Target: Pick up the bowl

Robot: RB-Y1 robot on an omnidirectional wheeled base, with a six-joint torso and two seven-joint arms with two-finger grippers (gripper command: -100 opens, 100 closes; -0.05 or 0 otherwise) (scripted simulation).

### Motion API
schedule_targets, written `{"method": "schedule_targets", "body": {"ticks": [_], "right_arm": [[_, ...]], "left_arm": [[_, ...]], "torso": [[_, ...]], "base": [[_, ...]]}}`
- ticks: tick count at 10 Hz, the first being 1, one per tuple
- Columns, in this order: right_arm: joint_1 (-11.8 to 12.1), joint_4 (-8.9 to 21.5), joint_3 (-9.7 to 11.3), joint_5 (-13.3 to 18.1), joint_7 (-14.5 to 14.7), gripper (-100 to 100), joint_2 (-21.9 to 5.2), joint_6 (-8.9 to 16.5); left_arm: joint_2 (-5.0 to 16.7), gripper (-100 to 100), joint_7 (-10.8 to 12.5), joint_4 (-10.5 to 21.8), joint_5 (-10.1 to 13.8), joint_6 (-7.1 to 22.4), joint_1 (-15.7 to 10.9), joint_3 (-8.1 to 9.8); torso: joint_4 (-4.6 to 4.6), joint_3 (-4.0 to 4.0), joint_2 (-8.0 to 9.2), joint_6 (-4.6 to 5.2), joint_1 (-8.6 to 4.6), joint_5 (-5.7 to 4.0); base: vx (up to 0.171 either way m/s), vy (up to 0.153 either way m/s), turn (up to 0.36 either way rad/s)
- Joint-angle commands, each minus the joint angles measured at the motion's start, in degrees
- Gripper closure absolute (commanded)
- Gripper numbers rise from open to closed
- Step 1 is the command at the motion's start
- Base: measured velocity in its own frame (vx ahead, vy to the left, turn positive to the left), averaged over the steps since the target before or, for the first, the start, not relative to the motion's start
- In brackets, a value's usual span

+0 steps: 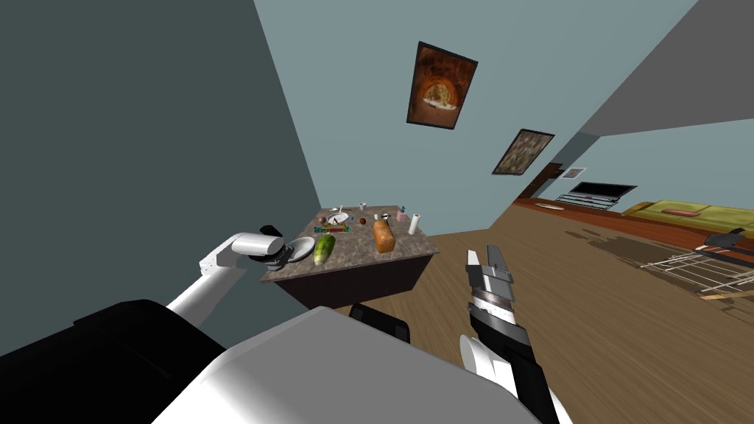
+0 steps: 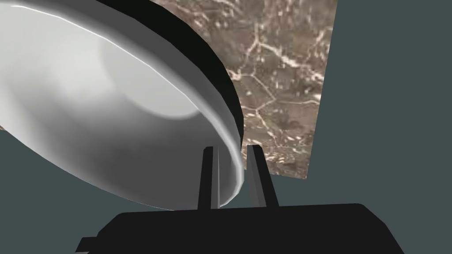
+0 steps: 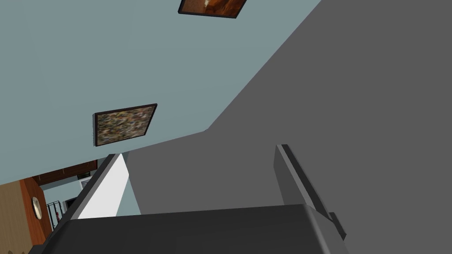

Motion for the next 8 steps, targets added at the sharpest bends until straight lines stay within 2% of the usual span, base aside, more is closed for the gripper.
{"method": "schedule_targets", "body": {"ticks": [1, 2, 3, 4, 6, 7, 8], "right_arm": [[0.0, 0.0, 0.0, 0.0, 0.0, 0, 0.0, 0.0], [0.0, 0.0, 0.0, 0.0, 0.0, 0, 0.0, 0.0], [0.0, 0.0, 0.0, 0.0, 0.0, 0, 0.0, 0.0], [0.0, 0.0, 0.0, 0.0, 0.0, 0, 0.0, 0.0], [0.0, 0.0, 0.0, 0.0, 0.0, 0, 0.0, 0.0], [0.0, 0.0, 0.0, 0.0, 0.0, 0, 0.0, 0.0], [0.0, 0.0, 0.0, 0.0, 0.0, 0, 0.0, 0.0]], "left_arm": [[0.0, 100, 0.0, 0.0, 0.0, 0.0, 0.0, 0.0], [-0.01, 100, -0.01, 0.0, 0.0, 0.0, 0.01, -0.01], [-0.01, 0, -0.02, 0.01, 0.0, 0.0, 0.01, -0.02], [0.38, 100, 0.49, -1.74, 0.71, 1.68, 0.24, 0.71], [0.84, 100, 0.85, -3.37, 1.5, 3.34, 0.45, 1.48], [0.65, 100, 0.7, -2.81, 1.22, 2.65, 0.41, 1.19], [0.68, 0, 0.76, -2.95, 1.29, 2.88, 0.44, 1.27]], "torso": [[0.0, 0.0, 0.0, 0.0, 0.0, 0.0], [0.01, 0.01, 0.01, 0.0, 0.0, -0.01], [0.02, 0.02, 0.02, -0.01, -0.01, -0.02], [0.02, 0.03, 0.03, -0.01, -0.02, -0.03], [0.04, 0.05, 0.05, -0.03, -0.12, -0.08], [0.05, 0.06, 0.07, -0.03, -0.15, -0.1], [0.05, 0.06, 0.07, -0.01, -0.12, -0.09]], "base": [[0.0, 0.0, 0.0], [0.0, 0.0, 0.0], [0.0, 0.0, 0.0], [0.002, -0.007, 0.031], [0.005, -0.012, 0.029], [0.0, 0.0, 0.0], [0.0, 0.0, 0.0]]}}
